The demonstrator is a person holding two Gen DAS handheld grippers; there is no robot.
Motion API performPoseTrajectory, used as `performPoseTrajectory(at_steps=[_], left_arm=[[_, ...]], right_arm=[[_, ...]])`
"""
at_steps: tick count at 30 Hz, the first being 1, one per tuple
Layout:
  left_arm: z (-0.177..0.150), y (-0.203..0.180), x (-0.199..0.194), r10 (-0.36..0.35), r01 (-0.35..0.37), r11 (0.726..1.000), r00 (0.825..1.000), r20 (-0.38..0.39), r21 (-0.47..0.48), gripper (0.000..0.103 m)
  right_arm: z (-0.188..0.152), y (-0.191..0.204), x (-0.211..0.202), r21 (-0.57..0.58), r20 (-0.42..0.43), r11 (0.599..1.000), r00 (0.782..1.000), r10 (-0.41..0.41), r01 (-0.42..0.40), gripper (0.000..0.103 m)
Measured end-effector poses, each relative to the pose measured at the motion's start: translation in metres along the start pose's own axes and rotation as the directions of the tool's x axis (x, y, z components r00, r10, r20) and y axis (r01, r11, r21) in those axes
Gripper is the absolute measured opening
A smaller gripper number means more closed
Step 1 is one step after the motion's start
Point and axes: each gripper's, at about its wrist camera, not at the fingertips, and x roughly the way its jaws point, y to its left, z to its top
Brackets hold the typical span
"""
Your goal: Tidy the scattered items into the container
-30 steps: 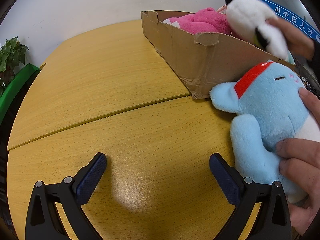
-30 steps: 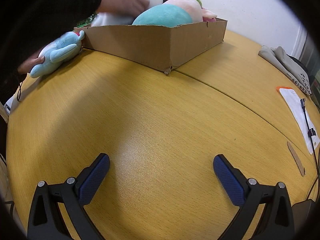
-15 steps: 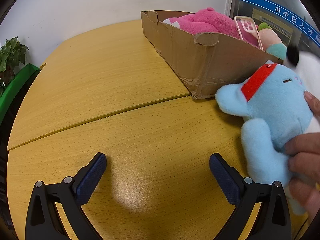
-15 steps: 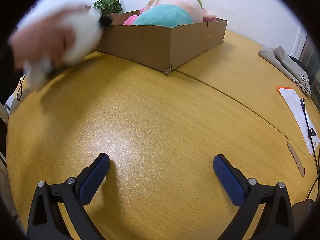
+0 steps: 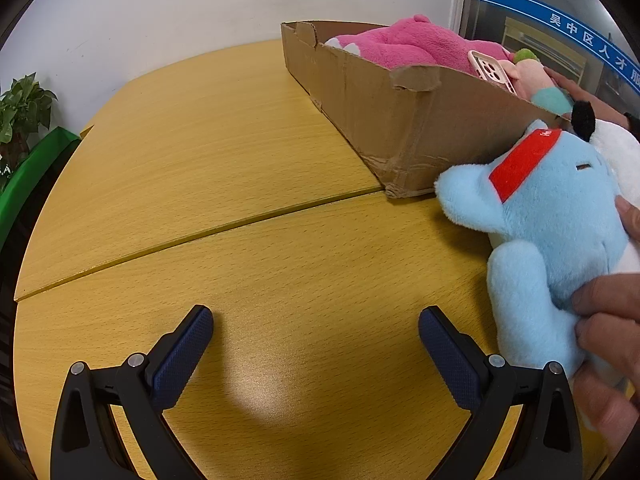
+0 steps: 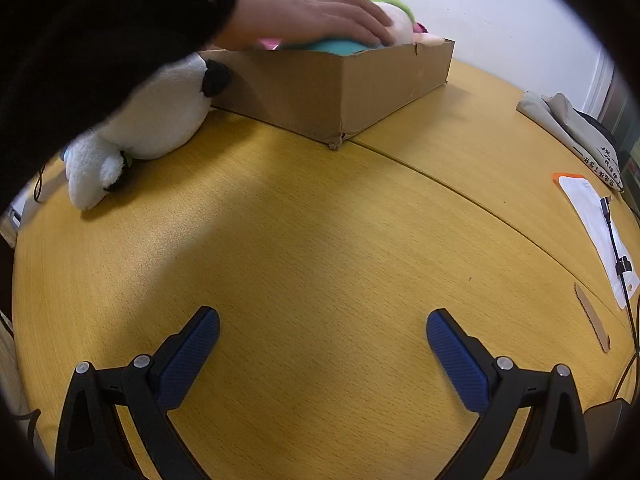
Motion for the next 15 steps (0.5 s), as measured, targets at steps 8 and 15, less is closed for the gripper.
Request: performPoseTrajectory(at_steps=[8, 15], left_arm=[[0.0, -0.0004, 0.0, 0.001, -0.001, 1.0, 1.0, 0.0, -0.002, 0.103], [0.0002, -0.0005, 0.0002, 0.002, -0.002, 1.0, 1.0, 0.0, -0.003, 0.103]], right_arm=[[0.0, -0.0001, 0.0001, 0.0, 0.0, 1.0, 1.0, 0.0, 0.0, 0.103], [0.0001, -0.0002, 0.0002, 0.017, 0.0, 1.0, 1.0, -0.013, 0.013, 0.103]])
